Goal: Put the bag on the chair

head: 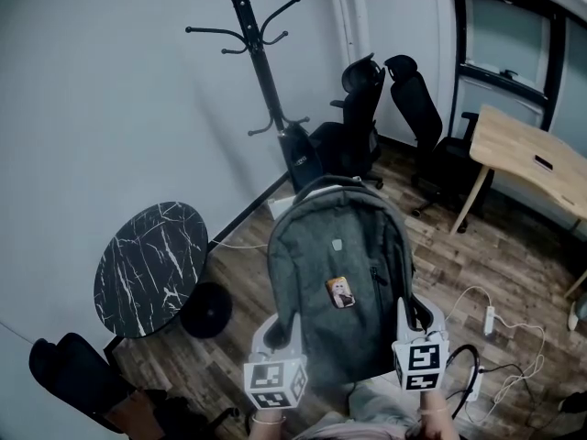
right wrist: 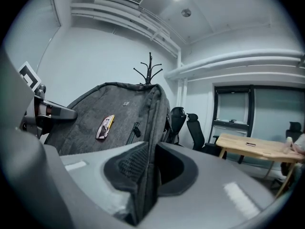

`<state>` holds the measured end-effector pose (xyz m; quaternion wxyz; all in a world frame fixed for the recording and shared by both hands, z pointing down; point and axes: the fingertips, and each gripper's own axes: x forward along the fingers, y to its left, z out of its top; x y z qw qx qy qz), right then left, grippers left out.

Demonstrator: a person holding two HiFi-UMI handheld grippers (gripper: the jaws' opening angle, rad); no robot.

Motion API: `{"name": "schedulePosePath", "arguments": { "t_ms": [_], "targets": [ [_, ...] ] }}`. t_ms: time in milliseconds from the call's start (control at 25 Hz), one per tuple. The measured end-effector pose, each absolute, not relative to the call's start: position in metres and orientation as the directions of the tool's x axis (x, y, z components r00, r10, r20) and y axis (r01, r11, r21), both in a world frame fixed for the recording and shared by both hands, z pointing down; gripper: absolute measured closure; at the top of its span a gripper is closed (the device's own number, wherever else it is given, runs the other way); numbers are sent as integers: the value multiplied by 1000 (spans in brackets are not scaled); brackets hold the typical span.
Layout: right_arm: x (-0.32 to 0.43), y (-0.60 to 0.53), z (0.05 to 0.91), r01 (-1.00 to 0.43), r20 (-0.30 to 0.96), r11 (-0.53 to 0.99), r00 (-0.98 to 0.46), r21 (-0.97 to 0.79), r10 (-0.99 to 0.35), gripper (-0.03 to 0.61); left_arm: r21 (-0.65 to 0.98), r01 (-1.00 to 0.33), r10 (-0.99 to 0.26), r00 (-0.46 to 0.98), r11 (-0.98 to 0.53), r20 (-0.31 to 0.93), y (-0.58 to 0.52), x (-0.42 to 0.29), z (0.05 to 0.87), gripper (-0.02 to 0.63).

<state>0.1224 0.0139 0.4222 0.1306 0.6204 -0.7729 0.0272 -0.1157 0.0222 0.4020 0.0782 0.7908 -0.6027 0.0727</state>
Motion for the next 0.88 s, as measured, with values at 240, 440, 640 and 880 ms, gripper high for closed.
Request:
{"name": "schedulePosePath", "arguments": {
  "t_ms": [240, 440, 640, 880],
  "targets": [
    [133, -18, 430, -958, 244, 261, -226, 120, -943, 525, 51, -969, -942, 247, -242, 227, -2, -104, 411, 540],
    [137, -40, 439, -948, 262, 295, -258, 116, -930, 525, 54, -973, -943, 230, -223, 242, -17, -99, 422, 540],
    [132, -58, 452, -940, 287, 323, -280, 114, -916, 525, 65, -978, -941, 207, -197, 267, -28, -102, 436, 540],
    [120, -91, 467, -937, 318, 331, -282, 110, -905, 525, 82, -978, -934, 206, -190, 293, -58, -113, 452, 540]
  ]
}}
